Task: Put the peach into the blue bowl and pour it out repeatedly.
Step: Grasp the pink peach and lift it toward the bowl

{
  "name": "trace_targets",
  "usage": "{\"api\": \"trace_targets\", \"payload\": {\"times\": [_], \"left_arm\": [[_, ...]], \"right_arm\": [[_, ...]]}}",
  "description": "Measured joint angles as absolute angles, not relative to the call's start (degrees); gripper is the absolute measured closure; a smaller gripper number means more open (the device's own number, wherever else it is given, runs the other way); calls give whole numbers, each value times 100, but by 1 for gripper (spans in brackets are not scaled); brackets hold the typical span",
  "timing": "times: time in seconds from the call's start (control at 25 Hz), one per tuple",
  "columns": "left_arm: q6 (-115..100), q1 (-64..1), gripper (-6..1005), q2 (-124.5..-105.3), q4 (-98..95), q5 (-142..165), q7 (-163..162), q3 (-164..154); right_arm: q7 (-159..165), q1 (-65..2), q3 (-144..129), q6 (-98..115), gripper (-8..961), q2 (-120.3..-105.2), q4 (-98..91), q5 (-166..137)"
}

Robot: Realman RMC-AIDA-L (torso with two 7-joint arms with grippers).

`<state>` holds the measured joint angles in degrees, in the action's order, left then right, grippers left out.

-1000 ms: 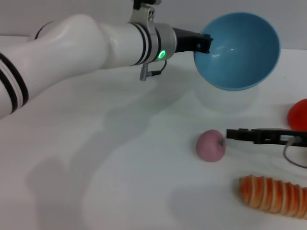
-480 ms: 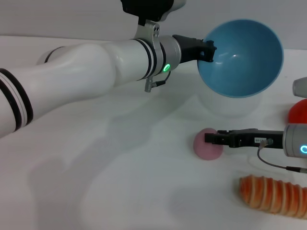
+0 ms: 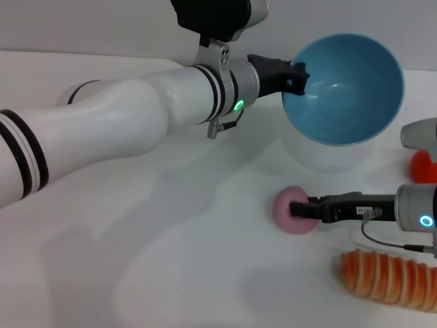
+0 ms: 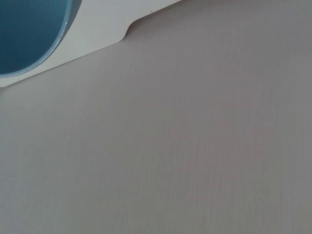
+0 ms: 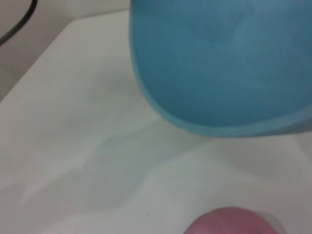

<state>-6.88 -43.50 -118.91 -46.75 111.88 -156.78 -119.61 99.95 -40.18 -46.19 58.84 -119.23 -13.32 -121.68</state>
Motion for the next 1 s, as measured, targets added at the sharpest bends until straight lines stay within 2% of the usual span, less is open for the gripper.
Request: {"api": "trace_targets", "payload": {"times": [0.08, 0.64, 1.0], "left_arm": [[-685, -4350, 999, -11891, -4675, 11188, -15679, -11961], [-676, -4299, 999, -11885, -4675, 11198, -15659, -11970], [-743, -4478, 999, -11873, -4221, 11290, -15498, -12110]], "right_arm": [[9994, -4020, -4673, 5897, 432, -11923, -1338, -12159], [9959, -3717, -4698, 6890, 782, -11913, -2345, -11961], [9845, -3112, -4627, 8983, 844, -11883, -4685, -11242]]}}
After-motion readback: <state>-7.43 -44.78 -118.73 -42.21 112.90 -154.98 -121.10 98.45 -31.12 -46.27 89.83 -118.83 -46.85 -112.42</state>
